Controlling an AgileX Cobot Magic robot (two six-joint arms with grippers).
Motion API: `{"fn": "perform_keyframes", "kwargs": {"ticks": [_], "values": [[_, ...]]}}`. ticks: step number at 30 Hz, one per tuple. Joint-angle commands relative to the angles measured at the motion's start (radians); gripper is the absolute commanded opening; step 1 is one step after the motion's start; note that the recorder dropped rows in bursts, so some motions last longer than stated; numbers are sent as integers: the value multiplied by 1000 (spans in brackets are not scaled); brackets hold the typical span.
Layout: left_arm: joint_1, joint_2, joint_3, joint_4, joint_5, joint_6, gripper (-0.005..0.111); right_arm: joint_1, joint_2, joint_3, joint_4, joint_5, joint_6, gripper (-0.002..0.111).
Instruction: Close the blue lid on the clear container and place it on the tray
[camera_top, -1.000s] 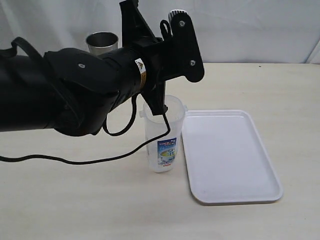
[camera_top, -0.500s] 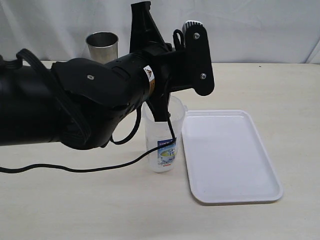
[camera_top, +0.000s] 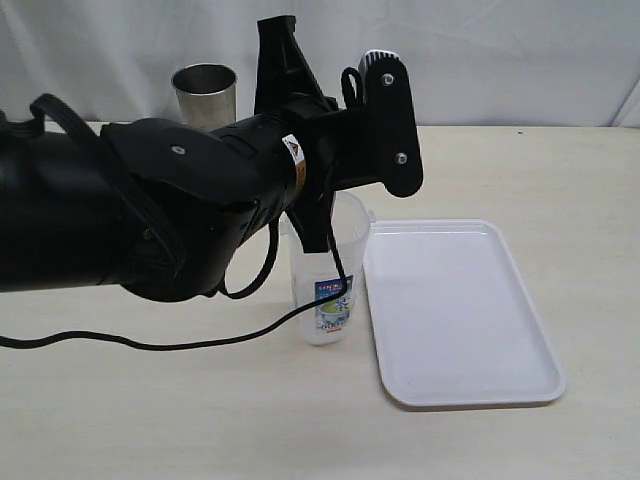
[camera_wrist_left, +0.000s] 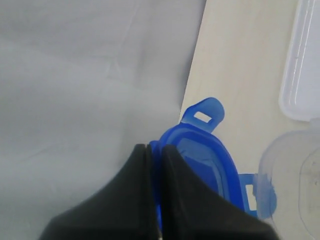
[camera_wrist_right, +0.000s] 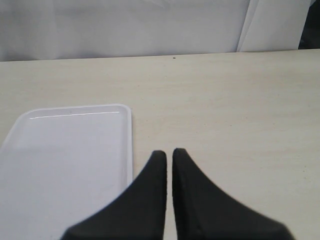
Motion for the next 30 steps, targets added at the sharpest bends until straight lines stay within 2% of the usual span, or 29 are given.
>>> {"fn": "perform_keyframes", "kwargs": {"ticks": [1, 7, 10, 14, 21, 27, 30], "values": [[-3, -9, -2, -8, 7, 4, 0, -3, -5, 1, 0, -13, 0, 5], [-3, -9, -2, 41, 13, -8, 0, -3, -5, 1, 0, -13, 0, 5], [-1, -9, -2, 127, 5, -121, 0, -3, -5, 1, 0, -13, 0, 5], [-1, -1, -6, 127, -57, -164, 0, -3, -5, 1, 0, -13, 0, 5], [-1, -4, -4, 127, -15, -161, 0, -3, -5, 1, 0, -13, 0, 5], [-1, -82, 95, 127, -7, -179, 0, -3, -5, 1, 0, -13, 0, 5], [-1, -132, 100, 127, -14, -186, 0, -3, -5, 1, 0, -13, 0, 5]]}}
